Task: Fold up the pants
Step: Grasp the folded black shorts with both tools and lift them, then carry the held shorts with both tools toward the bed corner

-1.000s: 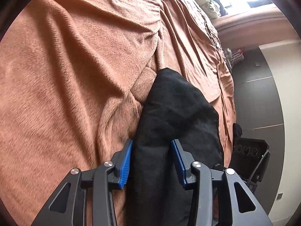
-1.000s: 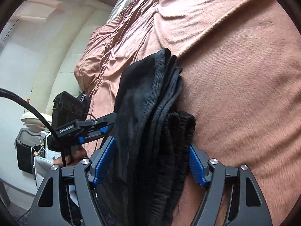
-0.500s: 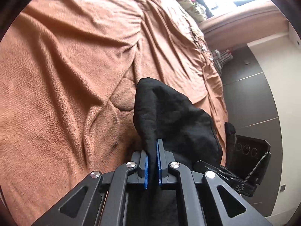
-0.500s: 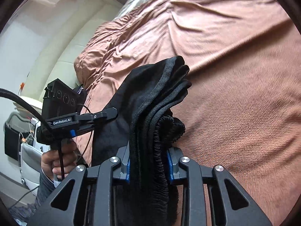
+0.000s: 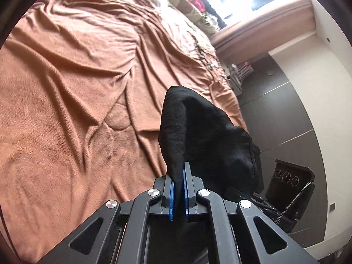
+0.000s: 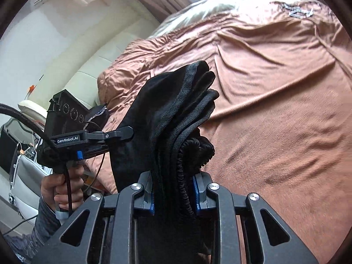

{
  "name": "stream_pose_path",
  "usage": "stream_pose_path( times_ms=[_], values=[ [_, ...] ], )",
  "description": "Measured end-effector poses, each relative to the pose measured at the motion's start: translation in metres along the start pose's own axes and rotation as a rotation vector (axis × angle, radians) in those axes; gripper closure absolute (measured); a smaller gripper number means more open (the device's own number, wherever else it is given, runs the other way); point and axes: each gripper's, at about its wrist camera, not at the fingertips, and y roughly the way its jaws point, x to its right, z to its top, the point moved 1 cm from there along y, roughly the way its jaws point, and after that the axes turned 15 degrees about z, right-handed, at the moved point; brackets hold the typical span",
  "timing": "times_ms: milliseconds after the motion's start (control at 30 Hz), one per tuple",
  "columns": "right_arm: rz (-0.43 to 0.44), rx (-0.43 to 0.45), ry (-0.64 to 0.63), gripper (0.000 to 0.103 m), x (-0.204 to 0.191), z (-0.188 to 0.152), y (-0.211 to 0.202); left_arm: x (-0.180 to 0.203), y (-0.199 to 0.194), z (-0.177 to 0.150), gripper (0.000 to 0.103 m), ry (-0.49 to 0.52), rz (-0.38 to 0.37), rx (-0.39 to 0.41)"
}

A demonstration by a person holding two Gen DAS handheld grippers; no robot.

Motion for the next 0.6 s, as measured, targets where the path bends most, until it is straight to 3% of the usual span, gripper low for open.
stream_pose_path(
  times_ms=[600],
  values=[
    [-0.106, 0.136, -0.167, 0.082, -0.072, -0.041, -0.137, 0.1, -0.039, -0.023, 0.097, 0.134, -0.107, 0.067]
  ],
)
